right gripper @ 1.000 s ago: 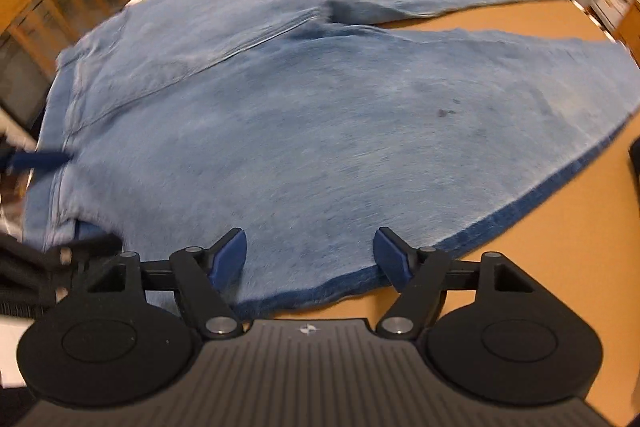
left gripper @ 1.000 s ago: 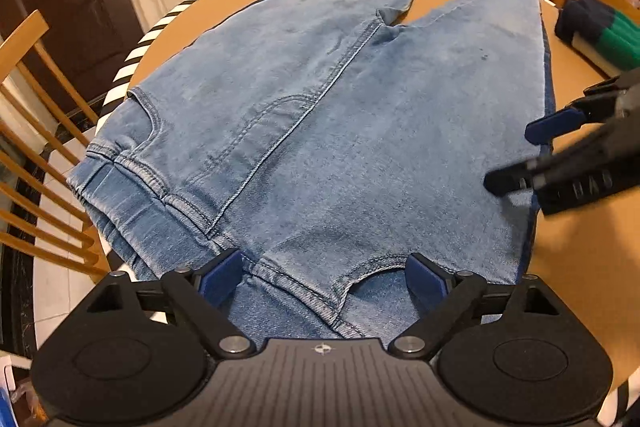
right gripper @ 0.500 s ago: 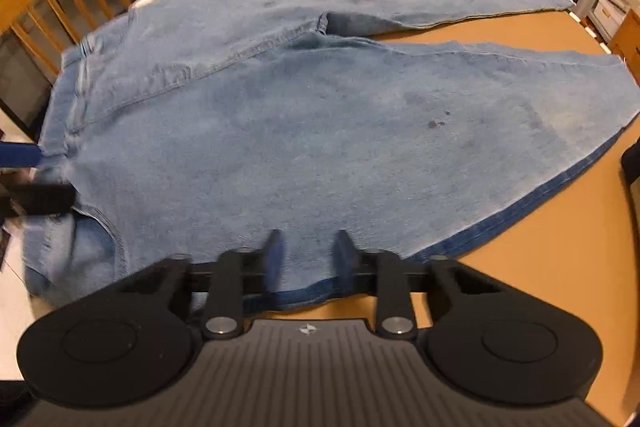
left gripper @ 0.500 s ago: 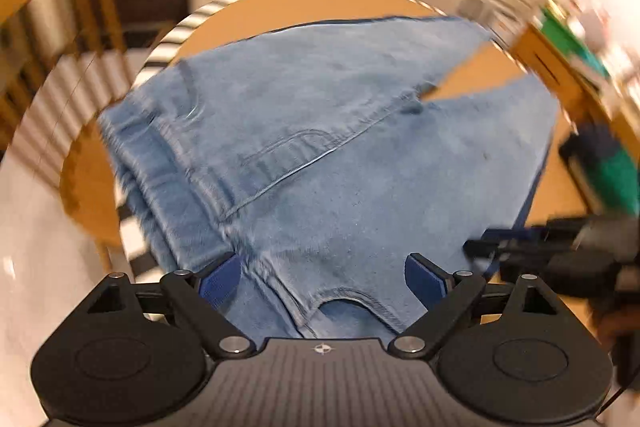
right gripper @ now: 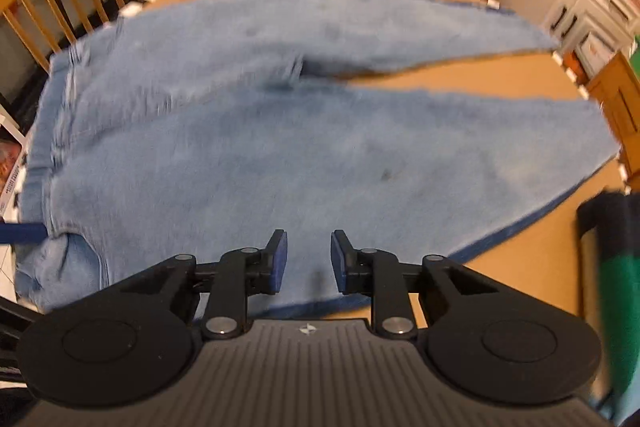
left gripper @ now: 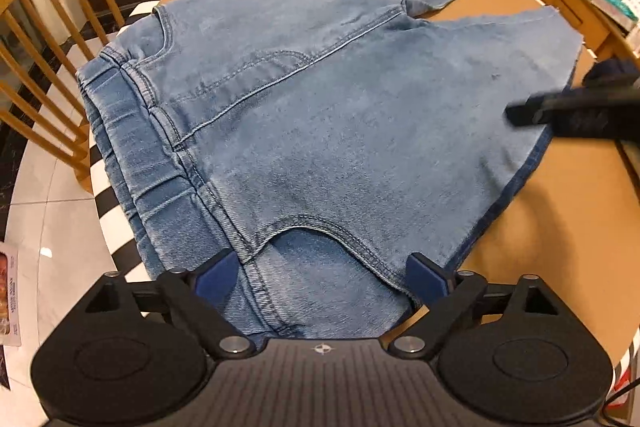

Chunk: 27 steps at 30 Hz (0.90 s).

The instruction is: Fold clothes

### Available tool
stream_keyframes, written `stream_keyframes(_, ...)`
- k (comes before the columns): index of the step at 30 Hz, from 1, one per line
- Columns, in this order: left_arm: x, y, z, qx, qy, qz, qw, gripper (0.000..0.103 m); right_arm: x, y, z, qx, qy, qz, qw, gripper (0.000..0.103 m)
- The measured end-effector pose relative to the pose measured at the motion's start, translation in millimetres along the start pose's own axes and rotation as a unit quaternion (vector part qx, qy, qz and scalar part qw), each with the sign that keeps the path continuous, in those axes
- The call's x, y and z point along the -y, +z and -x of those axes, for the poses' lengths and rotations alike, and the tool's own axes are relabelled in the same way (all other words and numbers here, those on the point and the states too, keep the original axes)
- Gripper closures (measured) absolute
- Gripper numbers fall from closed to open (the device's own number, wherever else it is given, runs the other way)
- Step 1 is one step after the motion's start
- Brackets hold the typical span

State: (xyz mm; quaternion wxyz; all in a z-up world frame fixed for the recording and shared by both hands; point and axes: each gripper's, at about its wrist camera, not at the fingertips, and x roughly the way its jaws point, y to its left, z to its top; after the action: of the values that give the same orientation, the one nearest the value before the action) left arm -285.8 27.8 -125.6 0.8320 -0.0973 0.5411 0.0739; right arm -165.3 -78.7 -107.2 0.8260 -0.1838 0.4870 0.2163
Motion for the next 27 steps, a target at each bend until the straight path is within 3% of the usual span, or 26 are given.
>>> stream_keyframes(4,2.4,-0.5,-5.3,-0.001,0.021,0.025,0.9995,0.009,16.0,11.5,7.0,0.025,-0.016,0.034,0.999,0.070)
stream_keyframes(13,23.1,5.6,-12.6,-0.003,0.094,0.080,0.9923,0.004,70.7,15.1,0.7,0.031,0.013,0.066,0.997,0.070)
stream_keyframes(17,29.5,3.0,-9.6,0.005,0.120,0.112,0.9864,0.004,92.5,9.3,-0.2,0.049,0.042,0.079,0.995,0.070)
stream_keyframes(20,33.2,-2.3,-4.3,0.014,0.135,0.139,0.9808,0.004,106.7,7.7,-4.7,0.083,0.089,0.074,0.990,0.064)
stream_keyframes(22,35.6,-7.8,2.4,0.023,0.140,0.163,0.9765,0.004,119.6,13.9,-15.0,0.099,0.148,0.031,0.983,0.067)
stream_keyframes(23,37.5,-10.2,5.9,0.028,0.140,0.170,0.9750,0.004,124.9,19.5,-21.4,0.102,0.181,0.007,0.978,0.073)
stream_keyframes(24,39.3,-12.4,9.5,0.032,0.140,0.177,0.9736,0.004,127.6,27.5,-28.9,0.104,0.209,-0.014,0.972,0.086)
stream_keyframes(27,41.4,-17.6,18.7,0.036,0.129,0.198,0.9711,0.005,114.7,55.4,-50.1,0.101,0.221,-0.012,0.970,0.096)
